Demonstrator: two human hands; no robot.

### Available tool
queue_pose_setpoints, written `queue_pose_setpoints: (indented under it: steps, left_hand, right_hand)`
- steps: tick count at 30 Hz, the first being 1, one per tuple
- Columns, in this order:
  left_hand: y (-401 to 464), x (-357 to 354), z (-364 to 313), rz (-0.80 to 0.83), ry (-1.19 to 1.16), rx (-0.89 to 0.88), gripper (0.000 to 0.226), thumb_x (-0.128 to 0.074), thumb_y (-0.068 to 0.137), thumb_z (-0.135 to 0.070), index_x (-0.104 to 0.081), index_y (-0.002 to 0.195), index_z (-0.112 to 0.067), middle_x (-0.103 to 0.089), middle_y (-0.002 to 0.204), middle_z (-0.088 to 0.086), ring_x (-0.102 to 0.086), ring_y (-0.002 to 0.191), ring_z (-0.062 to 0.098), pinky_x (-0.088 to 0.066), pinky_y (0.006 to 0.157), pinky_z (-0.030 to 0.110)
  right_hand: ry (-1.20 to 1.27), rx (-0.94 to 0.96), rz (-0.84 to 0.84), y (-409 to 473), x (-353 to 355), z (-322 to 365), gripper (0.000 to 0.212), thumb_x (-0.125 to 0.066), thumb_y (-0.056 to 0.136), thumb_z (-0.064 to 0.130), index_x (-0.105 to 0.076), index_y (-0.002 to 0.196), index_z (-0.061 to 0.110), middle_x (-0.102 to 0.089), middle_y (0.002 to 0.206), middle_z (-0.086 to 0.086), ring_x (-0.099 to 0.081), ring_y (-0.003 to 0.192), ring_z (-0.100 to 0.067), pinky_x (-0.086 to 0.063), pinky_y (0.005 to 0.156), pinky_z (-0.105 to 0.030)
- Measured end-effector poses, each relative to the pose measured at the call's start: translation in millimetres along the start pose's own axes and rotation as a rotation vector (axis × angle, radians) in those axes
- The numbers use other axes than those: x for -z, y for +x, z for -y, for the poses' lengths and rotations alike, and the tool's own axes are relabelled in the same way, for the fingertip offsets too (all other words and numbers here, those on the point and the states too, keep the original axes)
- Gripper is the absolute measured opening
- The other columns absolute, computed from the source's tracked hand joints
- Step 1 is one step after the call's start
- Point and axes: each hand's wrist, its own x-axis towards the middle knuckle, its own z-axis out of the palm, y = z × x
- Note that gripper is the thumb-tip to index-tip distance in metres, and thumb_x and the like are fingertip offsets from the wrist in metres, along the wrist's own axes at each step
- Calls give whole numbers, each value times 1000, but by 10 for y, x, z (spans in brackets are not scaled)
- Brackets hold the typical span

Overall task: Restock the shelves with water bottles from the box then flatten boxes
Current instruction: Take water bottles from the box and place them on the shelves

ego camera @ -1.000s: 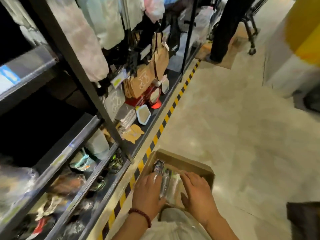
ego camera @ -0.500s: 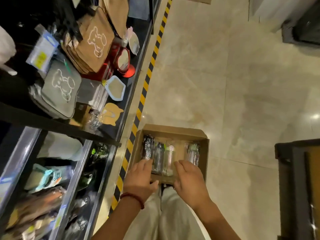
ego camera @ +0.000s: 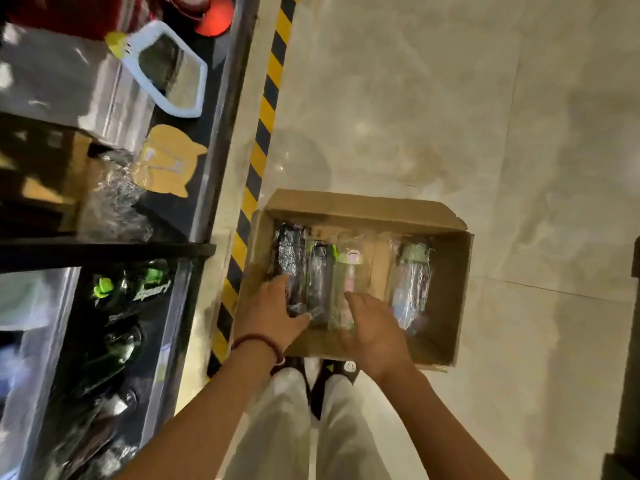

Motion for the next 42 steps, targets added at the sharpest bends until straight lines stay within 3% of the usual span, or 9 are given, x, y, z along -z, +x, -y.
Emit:
queue_pose_setpoints:
  steps: [11,16,19,23,25,30,37,40,42]
  left_hand:
    - [1642,-1184,751,-1,-326,217,94,-79,73,-34,-23,147,-20,-39,145,6,-43,129,26,-39,103,38]
    - [2163,-1563,1015,-20,-481,250,106,-80,72,-29,-10,151,-22,-30,152,6,-34,137,25,-32,111,43]
    - [2340,-1706,1094,13,-623,322,105,-78,73,-28,-8,151,-21,-30,152,8,-33,137,28,-32,110,47]
    - [2473,-1786,1150,27,-711,401,103,-80,71,-33,-15,150,-20,-33,150,10,-35,135,31,-34,108,49]
    - [2530,-1819,1152,11,-752,426,104,-84,65,-35,-24,147,-17,-40,145,7,-41,131,30,-37,106,45]
    - [2631,-1797,1083,105,-823,444,102,-91,41,-40,-50,131,-17,-59,127,3,-56,115,23,-46,98,44]
    - [2231,-1578,950,128,-834,467,105,-85,61,-35,-28,146,-11,-39,147,9,-42,130,27,-41,97,37]
    - [1904,-1355,834,163,-823,414,109,-88,45,-48,-41,137,-14,-53,133,2,-52,118,22,-44,96,37]
    - [1669,-1157,735,118,-836,385,91,-89,54,-37,-45,129,-11,-56,114,-7,-52,107,14,-41,90,29]
  right_hand:
    - [173,-131,47,1607,-1320,-499,50,-54,91,25,-35,135,14,-50,124,-7,-52,111,-25,-48,89,-36]
    - [266,-238,-102,2074,-1885,-656,18,-40,101,25,-44,116,15,-55,98,-12,-54,72,1,-45,56,-15]
    - [319,-277,-124,2235,-2041,-691,27,-53,95,31,-41,115,17,-53,99,-3,-58,90,-17,-46,65,-22]
    - [271,-340,-51,2360,-2042,-753,70,-69,82,39,-29,132,8,-53,98,1,-52,84,-14,-43,69,-20]
    - [393,-361,-26,2425,-2064,-790,73,-74,79,34,-25,127,7,-53,90,1,-53,77,-14,-43,59,-21]
    - [754,-420,-73,2521,-2080,-936,75,-83,71,19,-18,110,15,-47,106,-2,-53,97,-22,-46,70,-24]
    - [982,-429,-103,2157,-1941,-863,97,-82,54,20,-20,129,22,-45,128,-8,-50,116,-26,-47,98,-46]
    - [1011,-439,-110,1814,-1743,-818,88,-78,67,2,-20,128,28,-54,119,-8,-61,100,-23,-56,80,-28]
    - [1012,-426,-138,1589,-1547,-750,81,-73,72,-5,-21,125,26,-57,111,-4,-63,87,-12,-52,63,-15]
